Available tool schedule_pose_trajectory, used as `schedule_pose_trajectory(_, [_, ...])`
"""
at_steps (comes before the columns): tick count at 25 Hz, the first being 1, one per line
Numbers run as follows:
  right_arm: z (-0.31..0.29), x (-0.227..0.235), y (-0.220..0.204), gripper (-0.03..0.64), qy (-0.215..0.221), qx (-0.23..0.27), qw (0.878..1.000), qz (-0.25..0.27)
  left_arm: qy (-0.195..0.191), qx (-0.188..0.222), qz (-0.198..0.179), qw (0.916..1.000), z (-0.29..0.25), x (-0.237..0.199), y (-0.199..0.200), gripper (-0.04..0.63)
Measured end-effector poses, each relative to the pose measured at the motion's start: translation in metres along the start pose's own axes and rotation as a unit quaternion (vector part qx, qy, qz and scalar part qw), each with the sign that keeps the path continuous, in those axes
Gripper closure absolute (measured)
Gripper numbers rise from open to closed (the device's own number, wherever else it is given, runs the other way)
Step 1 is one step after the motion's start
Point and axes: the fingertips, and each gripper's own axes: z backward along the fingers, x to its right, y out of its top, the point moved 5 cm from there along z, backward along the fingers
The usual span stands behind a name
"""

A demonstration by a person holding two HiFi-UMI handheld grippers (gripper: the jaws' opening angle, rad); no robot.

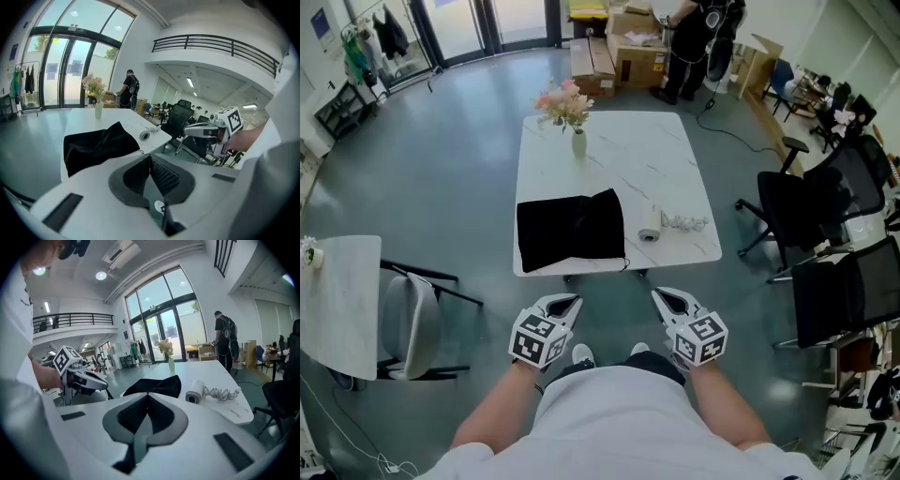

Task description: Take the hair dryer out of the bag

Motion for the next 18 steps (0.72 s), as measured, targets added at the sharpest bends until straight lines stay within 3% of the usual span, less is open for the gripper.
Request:
schedule_pose_trajectory(9, [0.017, 0.017, 0.014, 0.601, 0.029, -0.006, 0.999, 0.017, 0.032, 0.027, 0.022, 0.9989, -0.004, 0.027, 0.013, 0.578])
schedule_pose_trajectory(18, [0.028, 0.027, -0.008, 0.601, 0.057, -0.028, 0.998, 0.015, 0.054, 0.032, 0.037, 0.9973, -0.012, 0.049, 0.012, 0.578])
